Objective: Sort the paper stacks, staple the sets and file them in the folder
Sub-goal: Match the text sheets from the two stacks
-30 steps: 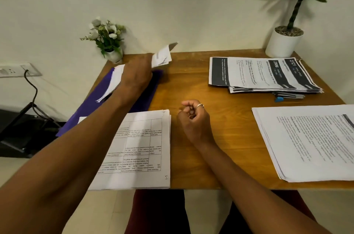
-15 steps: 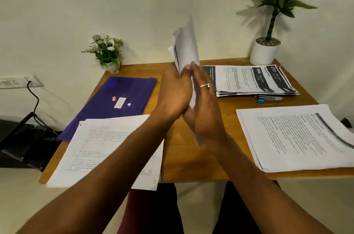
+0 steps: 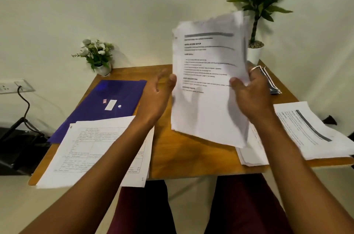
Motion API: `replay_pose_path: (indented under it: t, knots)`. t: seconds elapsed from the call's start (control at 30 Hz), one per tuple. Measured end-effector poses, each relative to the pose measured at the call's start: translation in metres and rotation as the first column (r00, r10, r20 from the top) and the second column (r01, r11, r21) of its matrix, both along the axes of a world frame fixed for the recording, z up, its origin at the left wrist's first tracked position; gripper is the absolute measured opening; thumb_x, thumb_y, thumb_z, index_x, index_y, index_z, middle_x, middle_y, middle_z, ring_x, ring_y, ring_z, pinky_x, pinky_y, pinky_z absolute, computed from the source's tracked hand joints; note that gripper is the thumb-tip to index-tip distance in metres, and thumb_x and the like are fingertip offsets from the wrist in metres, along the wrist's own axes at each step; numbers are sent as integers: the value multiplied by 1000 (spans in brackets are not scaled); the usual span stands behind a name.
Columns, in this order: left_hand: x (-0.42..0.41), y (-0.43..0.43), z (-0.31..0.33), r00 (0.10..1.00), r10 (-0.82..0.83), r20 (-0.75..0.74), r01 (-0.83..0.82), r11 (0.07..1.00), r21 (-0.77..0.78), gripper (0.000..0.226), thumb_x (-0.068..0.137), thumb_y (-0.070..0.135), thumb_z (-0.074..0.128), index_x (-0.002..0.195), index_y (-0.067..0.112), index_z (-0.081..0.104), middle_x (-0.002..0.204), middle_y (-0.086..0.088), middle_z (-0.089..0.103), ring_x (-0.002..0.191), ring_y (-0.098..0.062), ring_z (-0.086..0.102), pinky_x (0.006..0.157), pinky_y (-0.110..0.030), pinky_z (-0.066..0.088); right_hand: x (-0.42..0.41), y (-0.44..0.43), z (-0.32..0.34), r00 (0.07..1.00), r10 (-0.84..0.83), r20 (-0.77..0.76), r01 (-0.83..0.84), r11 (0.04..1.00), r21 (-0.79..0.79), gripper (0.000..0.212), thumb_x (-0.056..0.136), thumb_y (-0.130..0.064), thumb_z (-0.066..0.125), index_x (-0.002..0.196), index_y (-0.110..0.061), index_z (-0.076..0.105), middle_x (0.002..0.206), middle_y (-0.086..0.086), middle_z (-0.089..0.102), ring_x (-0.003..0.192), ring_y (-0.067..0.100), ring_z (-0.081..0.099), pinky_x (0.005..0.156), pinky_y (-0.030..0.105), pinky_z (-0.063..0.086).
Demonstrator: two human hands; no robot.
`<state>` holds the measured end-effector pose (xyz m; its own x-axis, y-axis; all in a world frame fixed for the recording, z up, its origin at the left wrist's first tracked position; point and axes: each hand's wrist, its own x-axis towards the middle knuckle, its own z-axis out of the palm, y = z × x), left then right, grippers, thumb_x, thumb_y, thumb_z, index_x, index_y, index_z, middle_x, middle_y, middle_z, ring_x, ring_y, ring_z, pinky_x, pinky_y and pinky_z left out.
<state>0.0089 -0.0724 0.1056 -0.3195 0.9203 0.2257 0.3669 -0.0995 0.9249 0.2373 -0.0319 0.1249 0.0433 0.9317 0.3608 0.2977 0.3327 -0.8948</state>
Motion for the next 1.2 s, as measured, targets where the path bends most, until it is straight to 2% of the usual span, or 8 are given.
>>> replay_pose_path:
  t: [0.13, 0.33, 0.47, 0.57, 0.73, 0.9, 1.07, 1.2]
  knots:
    - [-13, -12, -17, 925, -198, 323, 247, 961, -121, 60, 87, 49, 70, 138, 19, 56, 129, -1, 70, 105, -15, 73, 81, -31, 61, 31, 9, 6, 920, 226, -321, -287, 945, -157, 43, 91, 7, 65, 125, -19, 60, 103, -11, 76, 93, 7, 73, 76, 20, 57]
    - [-27, -15, -64, 778, -153, 609, 295, 945, -140, 52, 92, 3, 66, 142, 15, 53, 131, -12, 68, 115, -34, 68, 93, -52, 57, -5, 24, -77, 811, 305, -499, -517, 774, -366, 46, 90, 12, 61, 128, -12, 57, 115, 1, 75, 110, 22, 71, 94, 37, 57]
    - [-33, -19, -109, 795, -54, 604, 230, 949, -217, 47, 91, 10, 70, 136, 11, 59, 131, -13, 68, 117, -33, 68, 100, -50, 53, -23, 24, -130, 860, 226, -458, -455, 746, -487, 41, 91, -5, 72, 128, -10, 57, 117, 4, 74, 100, 19, 74, 81, 34, 61]
    - [-39, -17, -124, 823, -28, 567, 179, 961, -212, 38, 97, 10, 63, 134, 8, 60, 128, -12, 70, 116, -34, 68, 98, -48, 55, -25, 26, -152, 901, 225, -370, -396, 772, -496, 39, 89, -16, 77, 124, -18, 60, 122, 1, 73, 106, 20, 73, 94, 45, 58]
    - [-35, -16, -126, 881, -11, 473, 125, 970, -211, 33, 97, 13, 63, 130, 12, 62, 120, -6, 74, 105, -29, 73, 87, -42, 61, -21, 30, -159, 880, 226, -418, -421, 777, -468, 44, 86, -13, 79, 125, -14, 60, 120, 4, 74, 109, 28, 71, 99, 54, 54]
    - [-35, -17, -130, 888, -3, 459, 107, 974, -201, 27, 96, 14, 64, 124, 18, 64, 114, 1, 76, 102, -25, 74, 79, -35, 62, -22, 28, -159, 817, 248, -521, -477, 797, -370, 39, 90, 4, 68, 127, -8, 59, 123, 12, 72, 109, 28, 72, 94, 44, 58]
    - [-36, -17, -131, 890, -28, 455, 129, 973, -193, 28, 97, 15, 64, 125, 19, 63, 116, 2, 76, 104, -24, 73, 80, -34, 62, -22, 25, -156, 778, 241, -580, -479, 824, -301, 89, 65, -36, 95, 136, -5, 52, 130, 14, 68, 122, 34, 65, 101, 50, 52]
    - [-37, -14, -130, 877, -59, 477, 169, 967, -191, 28, 96, 13, 63, 124, 19, 64, 116, 1, 76, 103, -24, 74, 80, -33, 62, -23, 24, -155, 790, 233, -567, -463, 833, -302, 97, 57, -45, 97, 134, -8, 53, 130, 11, 69, 122, 32, 65, 101, 52, 52]
